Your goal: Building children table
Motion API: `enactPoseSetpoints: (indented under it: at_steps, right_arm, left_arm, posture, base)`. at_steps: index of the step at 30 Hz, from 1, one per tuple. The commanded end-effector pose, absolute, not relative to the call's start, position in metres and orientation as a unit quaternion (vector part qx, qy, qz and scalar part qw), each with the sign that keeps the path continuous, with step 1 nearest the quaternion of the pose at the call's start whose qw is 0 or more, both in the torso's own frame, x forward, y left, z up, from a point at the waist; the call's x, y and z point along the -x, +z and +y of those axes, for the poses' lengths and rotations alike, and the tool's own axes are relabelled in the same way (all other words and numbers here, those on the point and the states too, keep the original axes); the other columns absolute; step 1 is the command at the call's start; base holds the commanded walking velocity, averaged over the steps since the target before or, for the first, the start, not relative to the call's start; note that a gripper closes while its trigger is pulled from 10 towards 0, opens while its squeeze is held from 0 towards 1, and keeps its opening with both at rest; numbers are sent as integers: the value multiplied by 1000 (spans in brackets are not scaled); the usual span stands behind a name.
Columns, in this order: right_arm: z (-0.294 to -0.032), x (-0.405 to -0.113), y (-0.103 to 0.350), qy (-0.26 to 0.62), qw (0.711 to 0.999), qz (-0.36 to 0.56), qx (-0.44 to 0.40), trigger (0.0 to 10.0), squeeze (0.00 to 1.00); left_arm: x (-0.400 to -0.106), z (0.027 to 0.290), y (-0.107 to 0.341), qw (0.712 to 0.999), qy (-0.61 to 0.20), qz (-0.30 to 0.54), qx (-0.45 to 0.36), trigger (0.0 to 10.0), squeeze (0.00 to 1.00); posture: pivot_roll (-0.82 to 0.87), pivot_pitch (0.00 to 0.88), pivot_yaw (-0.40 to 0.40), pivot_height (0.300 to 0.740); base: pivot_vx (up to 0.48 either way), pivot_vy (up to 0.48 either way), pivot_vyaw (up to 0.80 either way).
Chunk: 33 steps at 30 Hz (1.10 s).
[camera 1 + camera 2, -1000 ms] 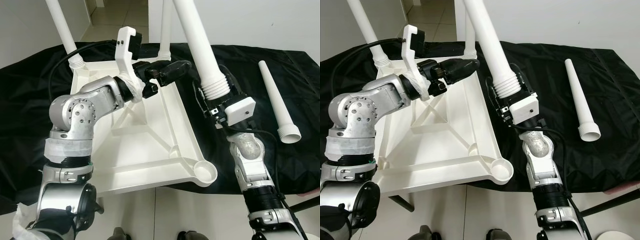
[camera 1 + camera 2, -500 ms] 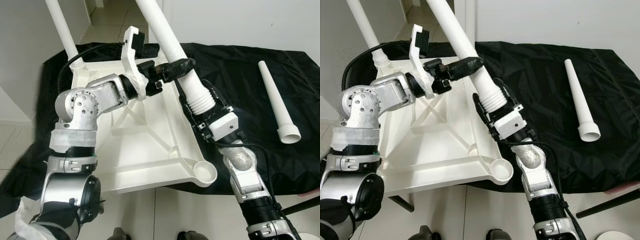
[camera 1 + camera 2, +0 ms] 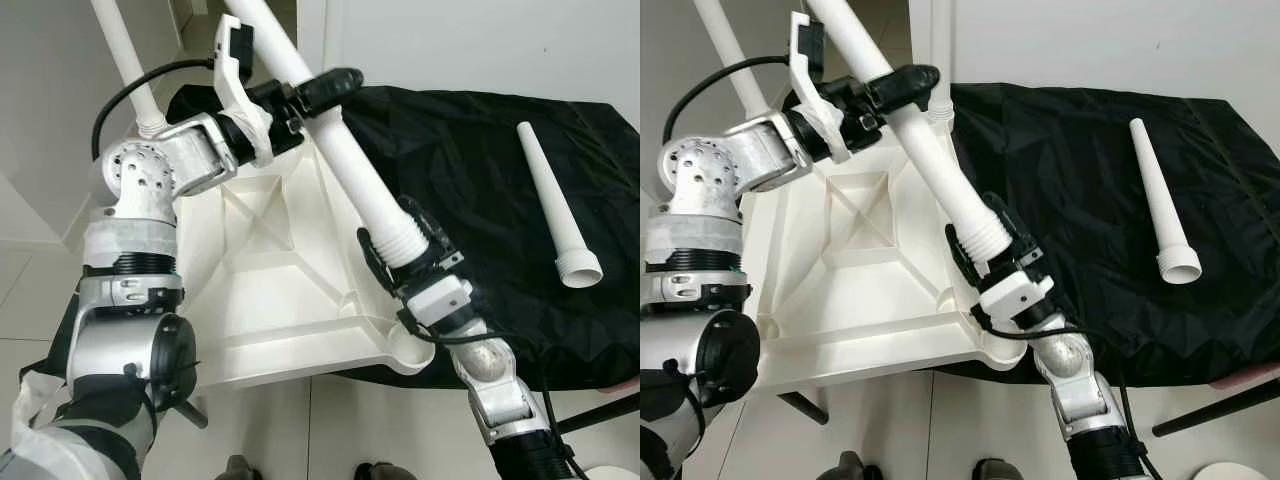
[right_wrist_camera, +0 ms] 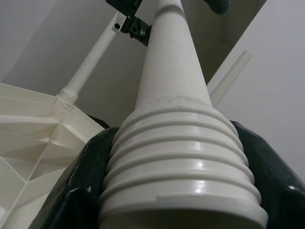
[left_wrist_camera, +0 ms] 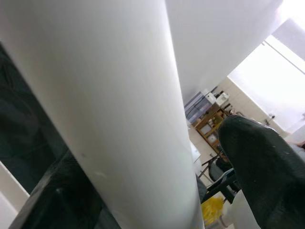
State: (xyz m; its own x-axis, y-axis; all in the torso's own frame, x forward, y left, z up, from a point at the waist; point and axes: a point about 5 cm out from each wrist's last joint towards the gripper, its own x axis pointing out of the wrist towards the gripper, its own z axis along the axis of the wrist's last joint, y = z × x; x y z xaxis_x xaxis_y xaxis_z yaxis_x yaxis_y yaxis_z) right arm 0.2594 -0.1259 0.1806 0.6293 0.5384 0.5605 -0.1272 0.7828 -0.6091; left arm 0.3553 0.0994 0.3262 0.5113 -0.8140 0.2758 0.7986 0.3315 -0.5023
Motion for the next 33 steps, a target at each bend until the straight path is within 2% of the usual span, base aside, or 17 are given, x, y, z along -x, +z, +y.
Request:
enactPoseSetpoints:
  at_steps: [1, 2, 4, 5, 6, 7, 22, 23, 24, 25, 30, 33]
  right_arm:
    - [-129, -254, 183, 180, 854, -403, 276, 10000, 0]
    - [-130, -254, 182, 178, 853, -402, 280, 10000, 0]
    - [-131, -254, 181, 177, 853, -401, 282, 10000, 0]
    - [-131, -254, 181, 177, 853, -402, 283, 10000, 0]
    - [-131, -254, 181, 177, 853, -402, 283, 10000, 0]
    - [-131, -254, 181, 175, 852, -403, 286, 10000, 0]
    - [-129, -254, 176, 168, 851, -405, 290, 10000, 0]
    - [-130, -254, 176, 164, 853, -405, 287, 10000, 549]
    - [-130, -253, 176, 161, 854, -405, 285, 10000, 549]
    - [-130, -253, 176, 162, 859, -402, 274, 10000, 1000]
    - [-131, -252, 175, 163, 867, -396, 255, 10000, 1000]
    - [-134, -252, 169, 157, 878, -378, 248, 10000, 1000]
  left_arm:
    - [-359, 105, 334, 818, -484, 6, 310, 10000, 0]
    - [-361, 108, 335, 820, -475, 3, 319, 7294, 0]
    - [-363, 109, 336, 821, -470, 2, 325, 7294, 0]
    - [-364, 110, 336, 821, -466, 3, 329, 745, 0]
    - [-364, 110, 336, 821, -466, 3, 329, 745, 0]
    - [-365, 110, 336, 821, -465, 5, 332, 0, 0]
    - [-367, 114, 335, 816, -464, 6, 345, 0, 0]
    - [-367, 113, 335, 816, -464, 6, 343, 0, 0]
    - [-367, 113, 336, 817, -465, 5, 342, 0, 0]
    - [-367, 113, 336, 814, -465, 10, 348, 10000, 0]
    - [-369, 114, 336, 814, -462, 16, 353, 10000, 0]
    - [-373, 119, 337, 825, -445, 10, 348, 10000, 0]
  posture:
    - [-92, 69, 71, 740]
    - [-92, 68, 72, 740]
    - [-92, 67, 72, 740]
    - [-90, 65, 70, 740]
    - [-90, 65, 70, 740]
    - [-90, 64, 70, 740]
    - [-87, 58, 70, 740]
    - [-86, 57, 68, 740]
    - [-86, 57, 68, 740]
    - [-87, 56, 69, 740]
    - [-89, 55, 70, 740]
    - [-92, 53, 69, 740]
  base:
    - [0, 0, 0]
    - [0, 0, 0]
    - [0, 0, 0]
    - [0, 0, 0]
    - [0, 0, 0]
    - [0, 0, 0]
    - [0, 0, 0]
    - [0, 0, 0]
    - [0, 0, 0]
    - [0, 0, 0]
    - [0, 0, 0]
    - [0, 0, 0]
